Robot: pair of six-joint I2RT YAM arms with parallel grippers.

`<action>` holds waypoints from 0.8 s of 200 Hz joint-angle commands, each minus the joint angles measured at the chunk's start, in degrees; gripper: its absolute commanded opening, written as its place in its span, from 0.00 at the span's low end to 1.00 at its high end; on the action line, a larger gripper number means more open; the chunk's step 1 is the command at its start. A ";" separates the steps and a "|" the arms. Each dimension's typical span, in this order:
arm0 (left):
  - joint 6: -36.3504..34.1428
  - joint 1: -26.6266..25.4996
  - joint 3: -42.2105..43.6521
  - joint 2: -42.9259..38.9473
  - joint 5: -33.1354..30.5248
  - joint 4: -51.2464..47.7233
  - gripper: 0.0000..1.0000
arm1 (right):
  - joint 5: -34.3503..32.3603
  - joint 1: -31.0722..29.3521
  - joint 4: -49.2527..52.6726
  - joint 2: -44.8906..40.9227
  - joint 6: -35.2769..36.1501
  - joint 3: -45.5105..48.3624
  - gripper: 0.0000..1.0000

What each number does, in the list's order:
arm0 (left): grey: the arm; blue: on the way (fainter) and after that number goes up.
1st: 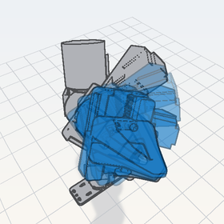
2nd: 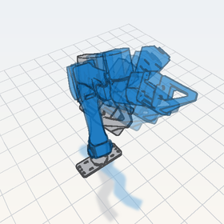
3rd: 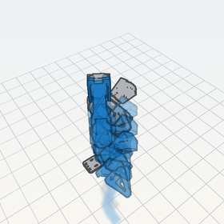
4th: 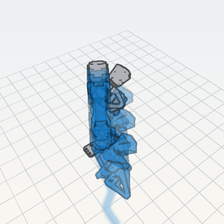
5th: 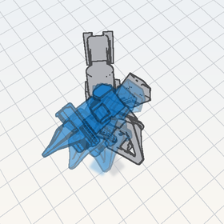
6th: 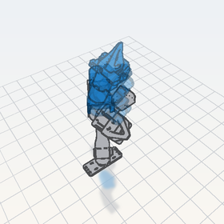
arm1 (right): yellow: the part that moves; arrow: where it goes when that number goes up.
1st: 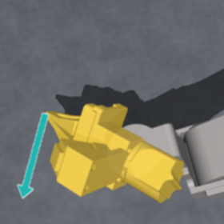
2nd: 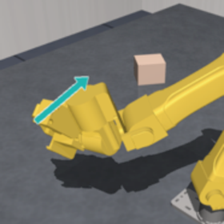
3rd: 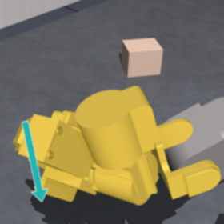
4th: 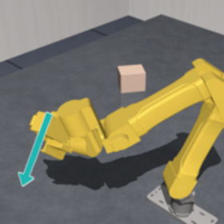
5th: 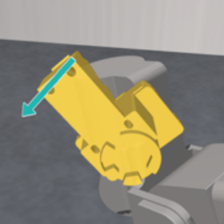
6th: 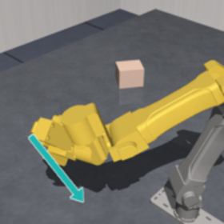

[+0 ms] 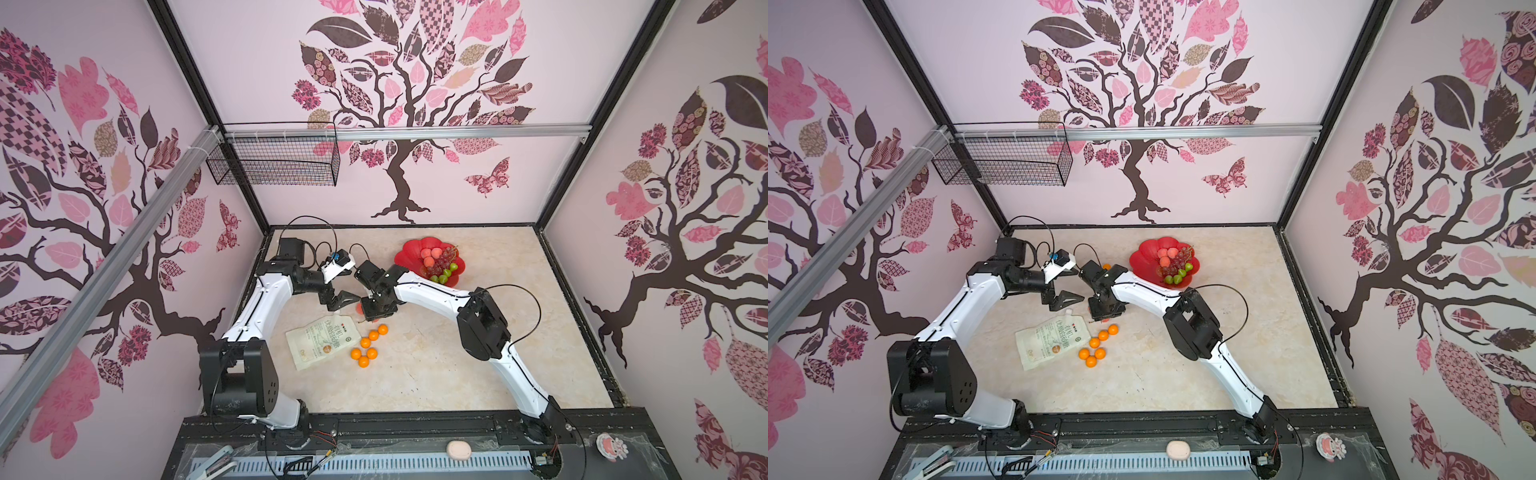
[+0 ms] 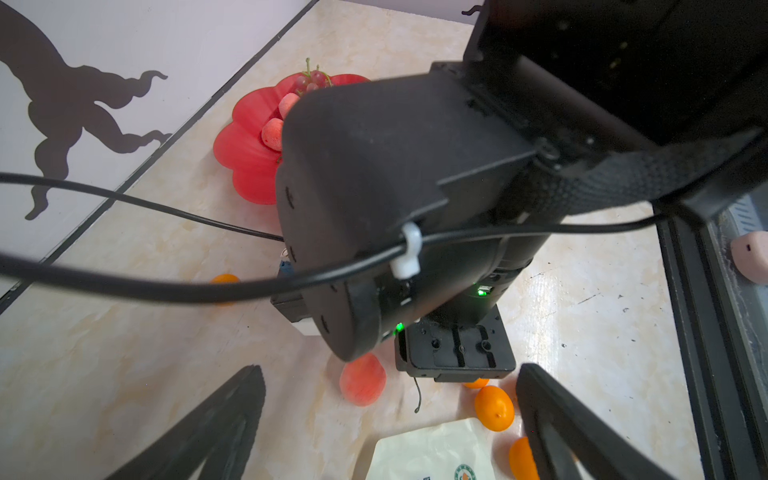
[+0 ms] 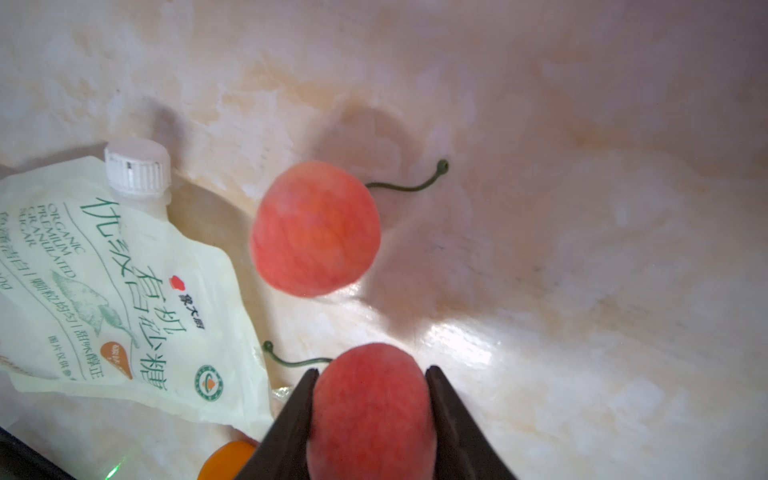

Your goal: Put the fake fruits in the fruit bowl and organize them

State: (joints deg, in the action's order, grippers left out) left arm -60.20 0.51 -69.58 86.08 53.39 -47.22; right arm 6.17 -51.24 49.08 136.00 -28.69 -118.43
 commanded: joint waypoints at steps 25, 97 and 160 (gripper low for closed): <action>1.93 0.14 1.80 0.78 4.06 3.33 0.98 | -1.18 1.59 1.24 -9.21 0.56 2.36 0.41; 22.59 -2.76 5.64 1.00 3.04 25.04 0.99 | -2.84 10.38 -1.67 -15.62 1.29 9.95 0.41; 27.50 -9.98 7.71 3.06 -0.41 32.59 0.99 | -4.63 18.45 -2.83 -16.32 2.89 10.62 0.41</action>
State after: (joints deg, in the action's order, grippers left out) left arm -37.12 -8.38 -63.81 87.53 54.15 -20.67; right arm 2.98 -34.59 46.52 123.57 -26.98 -108.38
